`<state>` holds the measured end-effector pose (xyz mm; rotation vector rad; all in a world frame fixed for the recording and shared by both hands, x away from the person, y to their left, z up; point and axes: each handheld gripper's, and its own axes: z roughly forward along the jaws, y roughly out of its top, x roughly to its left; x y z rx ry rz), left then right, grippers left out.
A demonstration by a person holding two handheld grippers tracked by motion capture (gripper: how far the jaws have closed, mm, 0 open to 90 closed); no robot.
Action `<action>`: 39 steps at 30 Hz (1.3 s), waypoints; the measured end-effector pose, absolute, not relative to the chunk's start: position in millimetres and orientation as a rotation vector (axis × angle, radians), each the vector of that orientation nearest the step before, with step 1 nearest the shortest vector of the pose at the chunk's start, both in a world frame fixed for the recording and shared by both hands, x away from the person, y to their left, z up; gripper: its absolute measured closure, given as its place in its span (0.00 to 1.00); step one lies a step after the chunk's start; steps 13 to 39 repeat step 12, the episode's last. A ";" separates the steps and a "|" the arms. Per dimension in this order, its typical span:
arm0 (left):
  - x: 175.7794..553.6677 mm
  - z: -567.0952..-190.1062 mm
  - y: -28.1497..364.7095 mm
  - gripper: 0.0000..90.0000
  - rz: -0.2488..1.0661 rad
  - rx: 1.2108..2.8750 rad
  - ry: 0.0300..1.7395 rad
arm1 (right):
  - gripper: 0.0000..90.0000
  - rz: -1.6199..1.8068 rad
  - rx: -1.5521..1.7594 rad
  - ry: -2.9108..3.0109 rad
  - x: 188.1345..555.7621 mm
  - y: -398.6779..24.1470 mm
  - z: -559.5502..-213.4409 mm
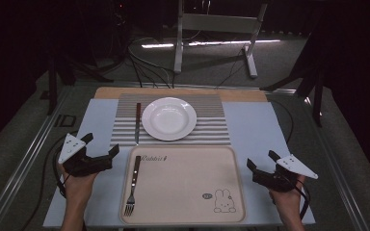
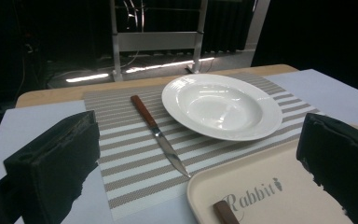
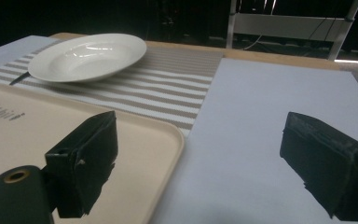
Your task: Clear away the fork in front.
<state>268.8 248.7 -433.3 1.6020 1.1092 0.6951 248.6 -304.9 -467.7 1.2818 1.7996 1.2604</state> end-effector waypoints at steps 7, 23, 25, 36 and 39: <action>267.0 -436.2 251.0 0.00 0.705 1.588 1.118 | 0.12 1.254 1.288 1.812 243.6 -308.8 -473.4; 267.3 -437.7 251.2 0.00 0.708 1.584 1.127 | 0.13 1.230 1.291 1.814 244.4 -309.8 -476.7; 267.3 -437.7 251.2 0.00 0.708 1.584 1.127 | 0.13 1.230 1.291 1.814 244.4 -309.8 -476.7; 267.3 -437.7 251.2 0.00 0.708 1.584 1.127 | 0.13 1.230 1.291 1.814 244.4 -309.8 -476.7; 267.3 -437.7 251.2 0.00 0.708 1.584 1.127 | 0.13 1.230 1.291 1.814 244.4 -309.8 -476.7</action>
